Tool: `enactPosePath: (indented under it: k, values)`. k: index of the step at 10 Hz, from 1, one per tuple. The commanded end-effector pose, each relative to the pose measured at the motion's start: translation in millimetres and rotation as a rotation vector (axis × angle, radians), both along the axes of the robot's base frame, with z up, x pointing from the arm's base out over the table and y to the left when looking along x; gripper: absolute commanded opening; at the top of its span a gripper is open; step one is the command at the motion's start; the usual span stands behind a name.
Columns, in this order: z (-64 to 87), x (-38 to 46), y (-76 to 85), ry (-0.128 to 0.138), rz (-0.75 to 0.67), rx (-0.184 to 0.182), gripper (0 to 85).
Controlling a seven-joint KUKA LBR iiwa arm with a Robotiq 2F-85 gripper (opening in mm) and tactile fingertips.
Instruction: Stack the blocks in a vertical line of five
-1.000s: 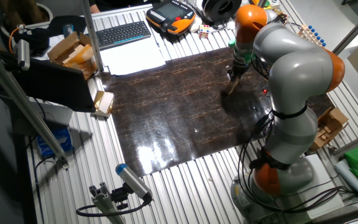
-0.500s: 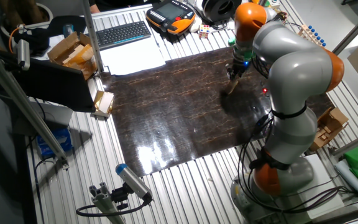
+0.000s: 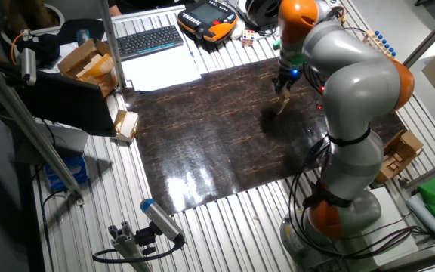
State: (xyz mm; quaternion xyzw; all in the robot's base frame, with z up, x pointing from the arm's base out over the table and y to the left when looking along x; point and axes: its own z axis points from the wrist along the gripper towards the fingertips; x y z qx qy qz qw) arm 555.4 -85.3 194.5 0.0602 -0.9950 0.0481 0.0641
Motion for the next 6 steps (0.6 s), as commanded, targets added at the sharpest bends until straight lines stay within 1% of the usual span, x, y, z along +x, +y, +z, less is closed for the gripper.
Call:
enactPosePath:
  k: [1, 2, 3, 5, 6]
  values:
    - [2.6, 1.2, 8.2, 0.003, -0.020, 0.011, 40.0]
    - [4.3, 2.6, 16.3, 0.008, -0.049, 0.038, 32.7]
    - [4.6, 3.5, 23.0, 0.012, -0.078, 0.057, 24.0]
    - [4.9, 3.8, 31.2, 0.040, -0.092, 0.060, 4.0]
    - [6.0, 3.5, 35.7, 0.039, -0.108, 0.058, 2.0]
